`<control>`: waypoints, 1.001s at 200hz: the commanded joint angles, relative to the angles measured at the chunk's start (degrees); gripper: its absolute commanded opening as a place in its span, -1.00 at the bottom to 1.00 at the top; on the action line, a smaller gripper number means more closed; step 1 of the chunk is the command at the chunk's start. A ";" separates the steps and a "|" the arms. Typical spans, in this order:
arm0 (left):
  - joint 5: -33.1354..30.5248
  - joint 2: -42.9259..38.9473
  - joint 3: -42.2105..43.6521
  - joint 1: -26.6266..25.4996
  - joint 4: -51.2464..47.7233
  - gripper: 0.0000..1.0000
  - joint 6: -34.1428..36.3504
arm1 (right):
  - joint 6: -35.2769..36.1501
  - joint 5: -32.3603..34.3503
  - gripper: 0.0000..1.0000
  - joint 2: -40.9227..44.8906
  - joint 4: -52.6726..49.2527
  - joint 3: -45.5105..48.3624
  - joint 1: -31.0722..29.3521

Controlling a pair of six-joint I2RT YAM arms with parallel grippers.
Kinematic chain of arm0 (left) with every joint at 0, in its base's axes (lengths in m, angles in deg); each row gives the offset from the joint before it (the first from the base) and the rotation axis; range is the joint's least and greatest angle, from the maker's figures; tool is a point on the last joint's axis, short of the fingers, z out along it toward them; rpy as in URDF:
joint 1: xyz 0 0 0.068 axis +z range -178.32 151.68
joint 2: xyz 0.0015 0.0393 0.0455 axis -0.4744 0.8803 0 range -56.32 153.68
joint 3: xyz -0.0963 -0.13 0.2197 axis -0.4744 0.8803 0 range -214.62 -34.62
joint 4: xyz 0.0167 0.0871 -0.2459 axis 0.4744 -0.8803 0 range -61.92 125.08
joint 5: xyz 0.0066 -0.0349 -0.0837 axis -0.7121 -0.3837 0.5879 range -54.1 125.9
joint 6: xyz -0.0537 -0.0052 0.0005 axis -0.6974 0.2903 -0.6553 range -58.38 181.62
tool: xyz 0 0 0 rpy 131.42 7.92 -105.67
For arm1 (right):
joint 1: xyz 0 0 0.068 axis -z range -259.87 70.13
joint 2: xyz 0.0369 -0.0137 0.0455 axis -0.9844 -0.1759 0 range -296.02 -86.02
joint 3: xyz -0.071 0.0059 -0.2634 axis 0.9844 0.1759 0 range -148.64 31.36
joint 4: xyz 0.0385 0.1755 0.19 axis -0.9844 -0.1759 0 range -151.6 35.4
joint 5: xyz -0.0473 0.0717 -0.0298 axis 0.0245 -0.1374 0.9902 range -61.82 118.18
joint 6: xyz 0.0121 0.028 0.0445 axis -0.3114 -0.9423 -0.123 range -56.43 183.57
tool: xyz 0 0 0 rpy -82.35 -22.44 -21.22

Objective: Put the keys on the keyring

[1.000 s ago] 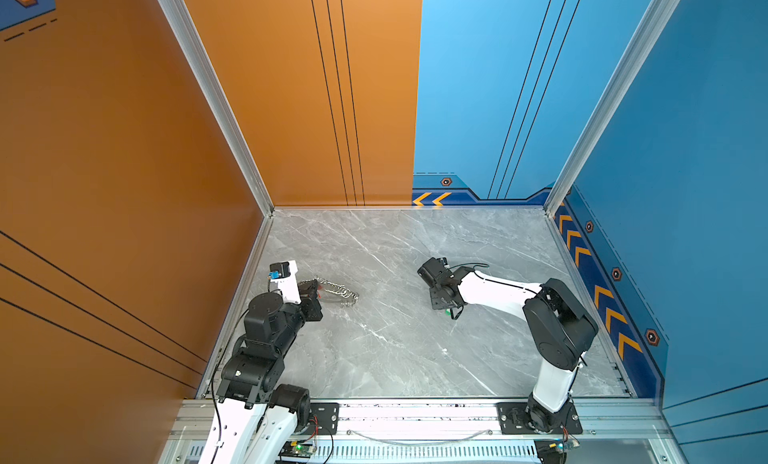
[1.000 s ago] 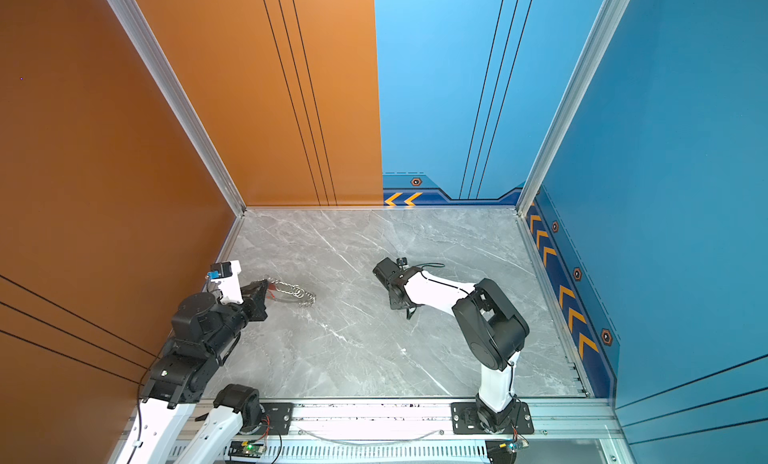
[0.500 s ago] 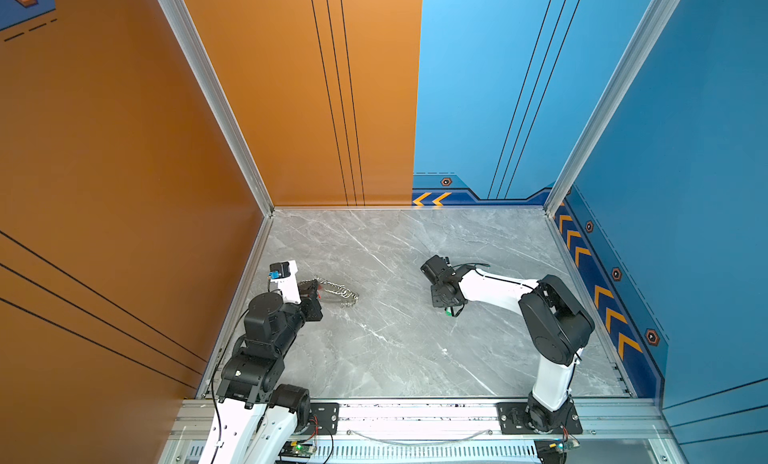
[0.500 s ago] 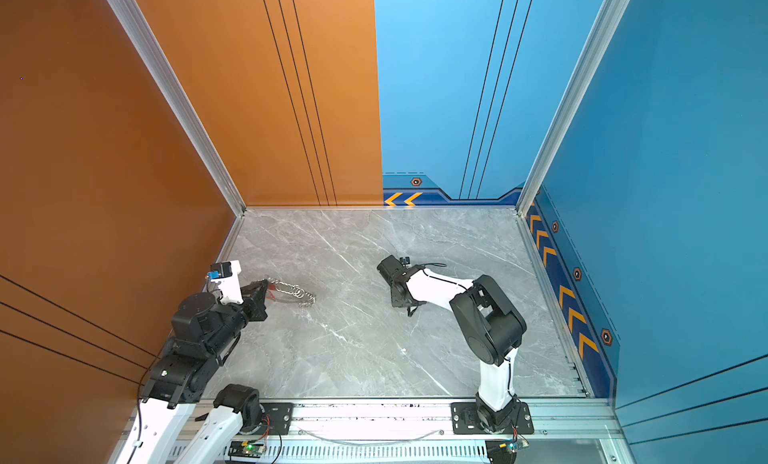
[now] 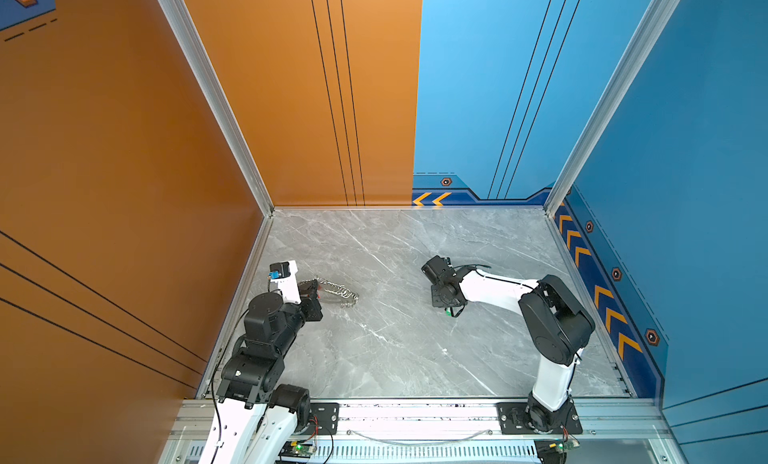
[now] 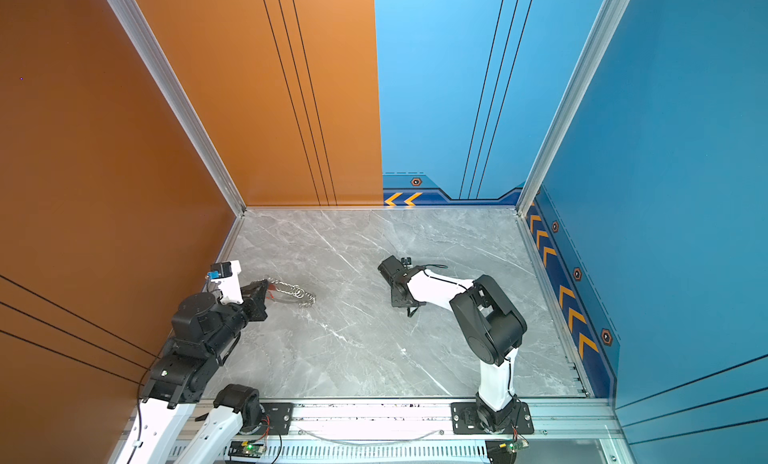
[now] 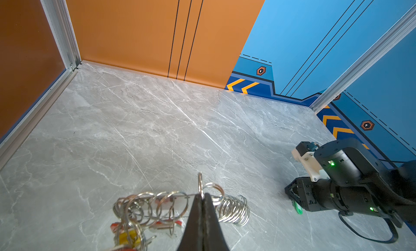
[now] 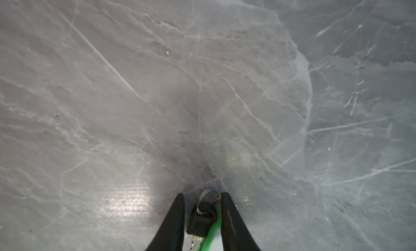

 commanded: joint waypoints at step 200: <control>1.43 -0.08 0.27 0.65 3.22 -0.99 -0.39 | -1.82 -6.53 -0.21 7.51 3.80 5.04 2.79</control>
